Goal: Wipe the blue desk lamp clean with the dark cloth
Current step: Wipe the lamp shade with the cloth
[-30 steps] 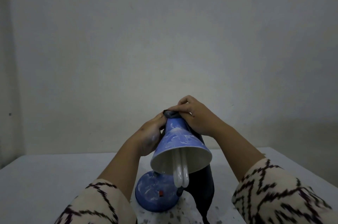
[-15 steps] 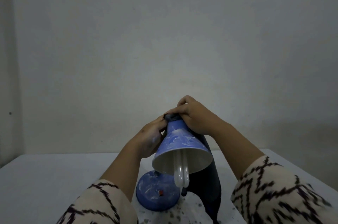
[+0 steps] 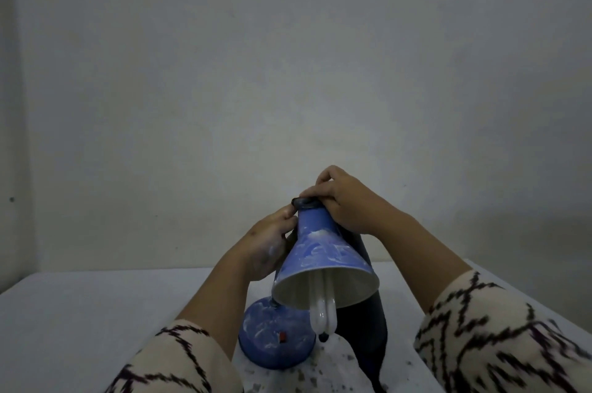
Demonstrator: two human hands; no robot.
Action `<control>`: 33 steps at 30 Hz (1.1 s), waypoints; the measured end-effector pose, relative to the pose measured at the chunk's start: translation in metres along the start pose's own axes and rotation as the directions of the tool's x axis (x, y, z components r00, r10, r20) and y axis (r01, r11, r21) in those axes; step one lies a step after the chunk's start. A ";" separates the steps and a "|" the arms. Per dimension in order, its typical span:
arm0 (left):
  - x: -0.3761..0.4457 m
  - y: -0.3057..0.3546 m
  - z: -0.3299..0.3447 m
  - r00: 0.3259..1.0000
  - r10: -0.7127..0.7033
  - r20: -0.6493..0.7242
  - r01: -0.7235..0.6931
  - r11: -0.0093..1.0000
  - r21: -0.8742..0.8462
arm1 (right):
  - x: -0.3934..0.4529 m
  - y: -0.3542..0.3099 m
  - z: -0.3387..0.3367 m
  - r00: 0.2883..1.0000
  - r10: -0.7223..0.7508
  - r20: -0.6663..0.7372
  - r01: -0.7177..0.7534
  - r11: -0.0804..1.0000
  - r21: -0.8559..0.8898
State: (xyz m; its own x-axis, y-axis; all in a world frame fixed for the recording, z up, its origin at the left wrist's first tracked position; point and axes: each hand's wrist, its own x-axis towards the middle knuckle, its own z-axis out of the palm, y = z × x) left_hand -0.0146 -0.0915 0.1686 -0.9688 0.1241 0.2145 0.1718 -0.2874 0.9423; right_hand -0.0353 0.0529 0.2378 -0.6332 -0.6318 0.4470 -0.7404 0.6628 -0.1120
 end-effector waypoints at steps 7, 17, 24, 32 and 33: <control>-0.002 -0.002 -0.003 0.995 0.042 -0.085 -0.046 0.998 -0.038 | 0.010 -0.009 0.008 0.990 -0.106 0.097 0.115 0.989 -0.090; -0.004 -0.003 -0.005 0.997 0.008 -0.079 -0.001 0.997 0.078 | 0.016 -0.006 -0.001 0.996 -0.043 0.083 0.043 0.999 0.006; -0.004 -0.005 -0.008 0.995 0.046 -0.083 -0.023 0.967 0.254 | 0.011 -0.008 0.002 0.989 -0.140 0.040 0.142 0.988 -0.061; -0.004 -0.003 -0.003 0.998 0.020 -0.064 -0.013 0.993 0.115 | -0.012 0.002 -0.005 0.982 -0.166 0.095 0.152 0.979 0.134; -0.004 -0.003 -0.003 0.997 0.009 -0.072 -0.003 0.997 0.076 | -0.011 0.005 -0.003 0.990 -0.129 0.056 0.118 0.979 0.166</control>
State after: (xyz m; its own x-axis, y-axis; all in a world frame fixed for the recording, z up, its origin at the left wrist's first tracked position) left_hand -0.0119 -0.0943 0.1639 -0.9776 0.0530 0.2039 0.1882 -0.2146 0.9584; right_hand -0.0308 0.0646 0.2353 -0.5442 -0.7332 0.4078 -0.8370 0.5076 -0.2045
